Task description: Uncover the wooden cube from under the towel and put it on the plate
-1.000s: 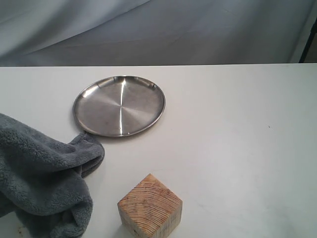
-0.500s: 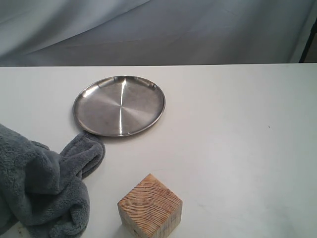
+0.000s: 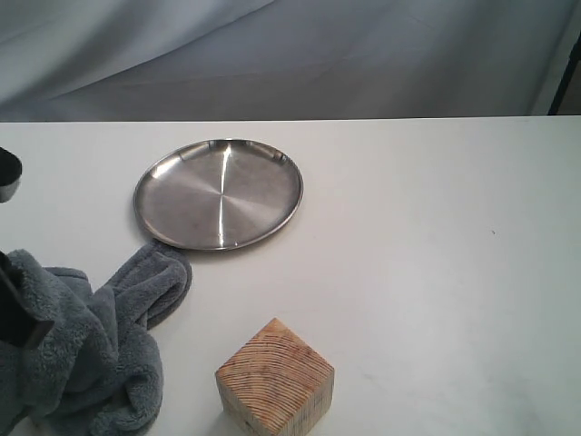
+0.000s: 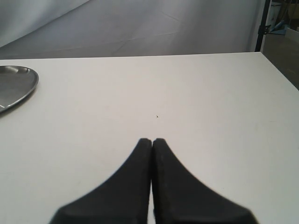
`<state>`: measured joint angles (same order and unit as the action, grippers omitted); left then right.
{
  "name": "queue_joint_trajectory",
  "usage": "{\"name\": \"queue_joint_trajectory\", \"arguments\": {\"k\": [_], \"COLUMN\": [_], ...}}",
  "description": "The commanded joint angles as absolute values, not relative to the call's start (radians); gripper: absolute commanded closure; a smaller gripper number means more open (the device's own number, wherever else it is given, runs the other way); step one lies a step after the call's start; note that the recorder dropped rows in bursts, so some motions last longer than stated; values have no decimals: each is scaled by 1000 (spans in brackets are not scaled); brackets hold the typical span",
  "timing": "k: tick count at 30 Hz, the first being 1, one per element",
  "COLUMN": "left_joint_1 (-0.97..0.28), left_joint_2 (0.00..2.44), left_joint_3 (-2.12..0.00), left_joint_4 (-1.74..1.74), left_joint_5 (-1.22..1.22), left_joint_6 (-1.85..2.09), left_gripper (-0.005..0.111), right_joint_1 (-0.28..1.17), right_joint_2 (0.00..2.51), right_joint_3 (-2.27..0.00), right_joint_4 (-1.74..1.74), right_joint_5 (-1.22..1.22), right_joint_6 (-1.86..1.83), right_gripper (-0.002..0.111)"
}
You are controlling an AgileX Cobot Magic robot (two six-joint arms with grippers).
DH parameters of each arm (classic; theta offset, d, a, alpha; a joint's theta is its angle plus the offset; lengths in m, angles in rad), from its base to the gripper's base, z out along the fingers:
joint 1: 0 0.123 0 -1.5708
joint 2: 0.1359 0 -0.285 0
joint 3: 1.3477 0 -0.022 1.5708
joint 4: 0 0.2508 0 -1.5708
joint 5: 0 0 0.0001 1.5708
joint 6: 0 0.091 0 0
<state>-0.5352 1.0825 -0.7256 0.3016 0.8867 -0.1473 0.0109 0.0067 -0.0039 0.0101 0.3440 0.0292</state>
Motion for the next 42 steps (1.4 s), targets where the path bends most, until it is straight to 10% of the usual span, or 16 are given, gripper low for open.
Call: {"name": "queue_joint_trajectory", "arguments": {"k": [1,26,37,42], "left_joint_1": [-534,-534,-534,-534], "left_joint_2": [1180,1503,1503,1503], "left_joint_3": [-725,-725,-728,-728], "left_joint_4": [297,324,316,336], "left_joint_5": [860,800,881,938], "left_joint_6": [-147,-72,-76,-74], "left_gripper": [107,100,12,2], "right_joint_1": [11,11,11,11], "right_joint_2": [0,0,0,0], "right_joint_3": [0,0,0,0], "right_joint_4": [0,0,0,0], "right_joint_5": [342,342,342,342], "right_joint_6": [32,30,32,32], "right_gripper": [108,108,108,108]}}
